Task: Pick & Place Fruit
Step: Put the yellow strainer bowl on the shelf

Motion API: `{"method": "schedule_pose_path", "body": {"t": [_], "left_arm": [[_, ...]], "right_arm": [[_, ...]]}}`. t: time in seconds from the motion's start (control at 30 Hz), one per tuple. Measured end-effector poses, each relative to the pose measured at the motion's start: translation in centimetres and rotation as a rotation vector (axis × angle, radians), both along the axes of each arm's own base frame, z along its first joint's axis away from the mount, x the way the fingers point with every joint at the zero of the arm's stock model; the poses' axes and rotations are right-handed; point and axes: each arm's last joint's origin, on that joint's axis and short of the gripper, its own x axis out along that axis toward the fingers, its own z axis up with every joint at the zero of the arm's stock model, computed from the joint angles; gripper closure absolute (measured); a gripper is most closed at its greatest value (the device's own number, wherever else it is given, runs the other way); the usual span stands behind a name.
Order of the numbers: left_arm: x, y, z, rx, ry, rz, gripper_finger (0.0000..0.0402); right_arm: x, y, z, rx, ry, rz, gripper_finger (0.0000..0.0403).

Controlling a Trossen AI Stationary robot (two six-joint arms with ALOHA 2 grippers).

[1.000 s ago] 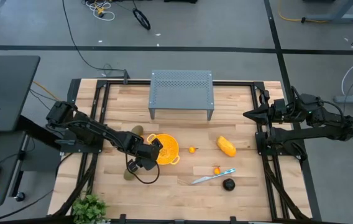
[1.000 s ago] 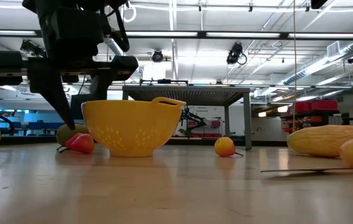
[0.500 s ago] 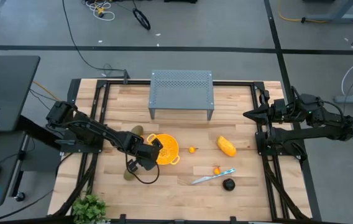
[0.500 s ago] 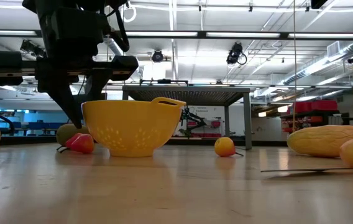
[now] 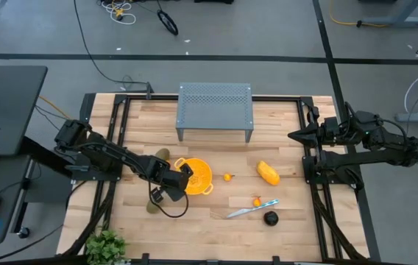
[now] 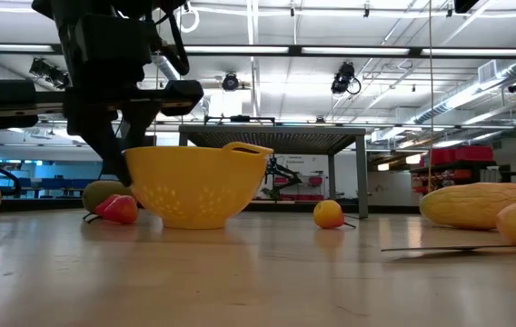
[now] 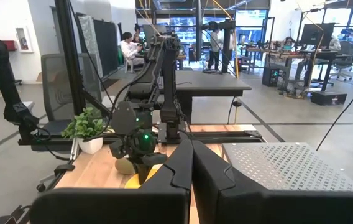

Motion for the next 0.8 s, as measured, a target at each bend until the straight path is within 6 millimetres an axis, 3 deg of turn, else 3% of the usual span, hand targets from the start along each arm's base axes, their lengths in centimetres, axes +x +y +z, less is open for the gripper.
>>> {"method": "schedule_pose_path", "body": {"t": [0.8], "left_arm": [[0.01,0.0,0.03,-0.002,-0.001,0.0,0.0385]], "right_arm": [[0.0,0.0,0.0,0.0,0.0,0.0,0.0395]]}}
